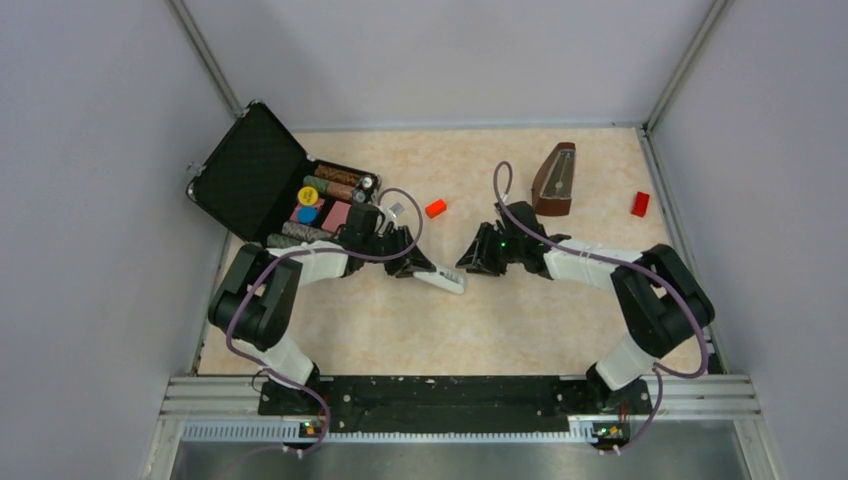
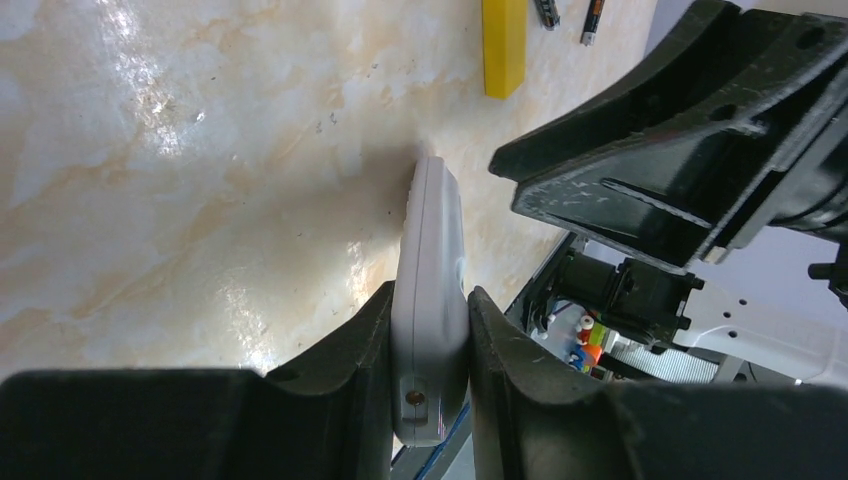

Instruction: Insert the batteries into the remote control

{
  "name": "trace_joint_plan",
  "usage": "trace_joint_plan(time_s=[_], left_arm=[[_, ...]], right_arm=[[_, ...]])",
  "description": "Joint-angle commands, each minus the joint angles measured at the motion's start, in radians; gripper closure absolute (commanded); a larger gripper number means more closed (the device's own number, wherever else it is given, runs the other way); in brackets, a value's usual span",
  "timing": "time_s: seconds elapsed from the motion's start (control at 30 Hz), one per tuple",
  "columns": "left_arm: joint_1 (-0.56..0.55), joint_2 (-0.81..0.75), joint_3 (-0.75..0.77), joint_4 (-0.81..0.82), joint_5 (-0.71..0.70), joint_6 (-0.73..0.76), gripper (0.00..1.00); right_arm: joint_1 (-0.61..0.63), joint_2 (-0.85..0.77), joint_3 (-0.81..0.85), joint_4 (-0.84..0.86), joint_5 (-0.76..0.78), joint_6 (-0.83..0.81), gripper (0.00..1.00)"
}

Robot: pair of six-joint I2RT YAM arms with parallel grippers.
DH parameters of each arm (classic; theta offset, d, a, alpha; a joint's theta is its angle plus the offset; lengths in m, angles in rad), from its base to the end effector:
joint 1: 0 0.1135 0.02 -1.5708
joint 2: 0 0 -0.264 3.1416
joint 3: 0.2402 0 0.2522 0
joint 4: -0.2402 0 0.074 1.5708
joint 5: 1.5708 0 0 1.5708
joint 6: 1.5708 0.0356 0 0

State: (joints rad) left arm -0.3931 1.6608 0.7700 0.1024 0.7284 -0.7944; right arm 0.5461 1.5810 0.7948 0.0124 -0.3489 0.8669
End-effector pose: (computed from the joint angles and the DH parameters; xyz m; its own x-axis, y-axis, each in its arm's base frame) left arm 0.2822 -0.1427 0.1524 -0.9723 -0.1732 -0.1572 0.0367 0.5509 -0.8338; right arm 0.2629 0.1740 0.1714 -0.9179 0.2805 -0.2808 0.0042 0.7142 0.6999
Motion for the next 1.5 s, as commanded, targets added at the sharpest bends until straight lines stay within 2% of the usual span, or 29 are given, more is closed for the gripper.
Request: trace_joint_plan(time_s=[0.0, 0.27, 0.47, 0.6, 0.97, 1.23, 1.47], left_arm=[[0.007, 0.015, -0.047, 0.047, -0.046, 0.041, 1.00], [0.014, 0.008, -0.121, 0.114, -0.065, 0.049, 1.00], [0.026, -0.009, -0.137, 0.111, -0.078, 0.043, 1.00], [0.032, -0.011, -0.147, 0.109, -0.085, 0.043, 1.00], [0.038, -0.001, -0.151, 0.115, -0.104, 0.038, 1.00], [0.037, 0.001, -0.152, 0.120, -0.109, 0.036, 1.00], [0.037, 0.001, -0.151, 0.120, -0.111, 0.037, 1.00]], right_arm=[[0.025, 0.040, 0.015, 0.060, -0.013, 0.017, 0.64], [0.049, 0.073, -0.004, 0.101, -0.047, 0.049, 0.66], [0.063, 0.087, 0.004, 0.056, -0.016, 0.063, 0.68], [0.078, 0.063, 0.020, -0.002, 0.042, 0.045, 0.65], [0.097, 0.023, 0.042, -0.078, 0.051, 0.018, 0.65], [0.104, 0.025, 0.044, -0.093, 0.036, 0.012, 0.79], [0.106, 0.042, 0.042, -0.089, 0.034, 0.013, 0.68]])
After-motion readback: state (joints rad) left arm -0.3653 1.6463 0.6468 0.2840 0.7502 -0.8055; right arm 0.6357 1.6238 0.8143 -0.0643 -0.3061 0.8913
